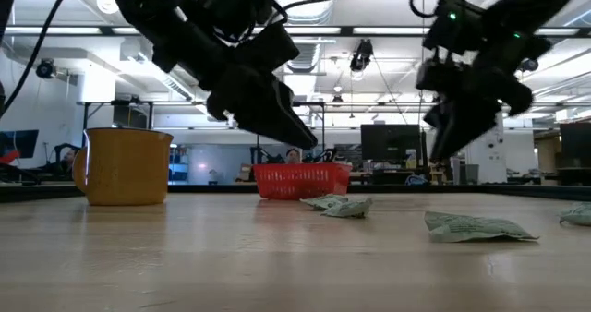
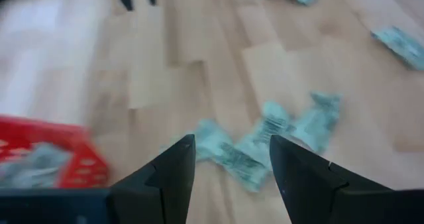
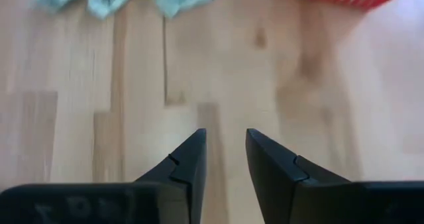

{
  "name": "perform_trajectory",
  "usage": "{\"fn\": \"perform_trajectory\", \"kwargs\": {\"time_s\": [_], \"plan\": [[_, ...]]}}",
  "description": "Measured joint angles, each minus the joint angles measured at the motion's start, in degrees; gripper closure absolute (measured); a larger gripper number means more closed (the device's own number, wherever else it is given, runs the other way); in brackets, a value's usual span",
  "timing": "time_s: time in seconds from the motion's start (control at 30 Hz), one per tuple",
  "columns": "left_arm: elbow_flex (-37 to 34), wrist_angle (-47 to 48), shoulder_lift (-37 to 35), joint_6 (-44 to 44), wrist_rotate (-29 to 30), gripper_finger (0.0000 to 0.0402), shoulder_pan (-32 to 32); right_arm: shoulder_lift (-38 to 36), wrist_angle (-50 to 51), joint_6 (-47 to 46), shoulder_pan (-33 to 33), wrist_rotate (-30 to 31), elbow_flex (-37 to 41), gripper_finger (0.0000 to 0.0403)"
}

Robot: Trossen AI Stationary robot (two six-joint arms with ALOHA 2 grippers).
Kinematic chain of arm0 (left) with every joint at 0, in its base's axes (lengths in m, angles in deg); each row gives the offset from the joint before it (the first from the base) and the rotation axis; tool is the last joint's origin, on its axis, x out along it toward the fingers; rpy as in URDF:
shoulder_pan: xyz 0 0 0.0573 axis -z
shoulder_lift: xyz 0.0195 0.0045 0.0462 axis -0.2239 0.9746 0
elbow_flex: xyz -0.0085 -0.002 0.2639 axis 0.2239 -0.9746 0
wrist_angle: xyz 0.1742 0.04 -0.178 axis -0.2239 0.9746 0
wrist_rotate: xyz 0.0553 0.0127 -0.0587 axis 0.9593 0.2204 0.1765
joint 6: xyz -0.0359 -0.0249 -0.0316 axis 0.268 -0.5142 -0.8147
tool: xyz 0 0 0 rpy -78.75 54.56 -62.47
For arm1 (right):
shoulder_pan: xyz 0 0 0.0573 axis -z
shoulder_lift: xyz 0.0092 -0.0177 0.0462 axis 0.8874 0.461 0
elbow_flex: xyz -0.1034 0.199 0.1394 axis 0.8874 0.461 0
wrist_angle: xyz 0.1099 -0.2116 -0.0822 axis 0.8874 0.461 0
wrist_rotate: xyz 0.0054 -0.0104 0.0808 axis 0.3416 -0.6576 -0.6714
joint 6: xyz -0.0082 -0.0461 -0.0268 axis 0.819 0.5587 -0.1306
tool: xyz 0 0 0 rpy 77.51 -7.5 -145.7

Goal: Pick and place Stevia / Truvia into bins
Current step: Put the stevia packet into the red basket

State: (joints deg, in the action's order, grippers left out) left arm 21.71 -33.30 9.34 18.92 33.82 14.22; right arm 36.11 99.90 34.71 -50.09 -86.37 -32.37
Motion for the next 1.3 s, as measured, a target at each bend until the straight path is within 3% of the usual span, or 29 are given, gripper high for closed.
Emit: {"fn": "perform_trajectory", "kwargs": {"time_s": [0.23,0.43,0.8,0.93,1.3], "plan": [[0.36,-4.36,6.3,-0.08,-0.87,0.0224,1.07,-2.83,-1.65,0.17,-0.45,0.46,6.78,0.0319],[0.32,-4.9,10.88,-6.38,5.8,0.0224,1.04,-3.9,-1.94,0.05,-0.45,0.48,6.88,0.0328],[0.35,-5.26,11.26,-7.63,4.43,0.0228,1.35,-4.23,-2.09,-0.14,-0.45,0.48,5.77,0.0333],[0.29,-5.15,11.19,-7.58,4.31,0.0256,1.42,-4.23,-2.1,-0.14,-0.45,0.48,5.79,0.0334],[0.12,-5.1,9.63,-6.44,4.6,0.0389,1.4,-4.23,-2.22,-0.04,-0.45,0.5,5.79,0.0335]]}}
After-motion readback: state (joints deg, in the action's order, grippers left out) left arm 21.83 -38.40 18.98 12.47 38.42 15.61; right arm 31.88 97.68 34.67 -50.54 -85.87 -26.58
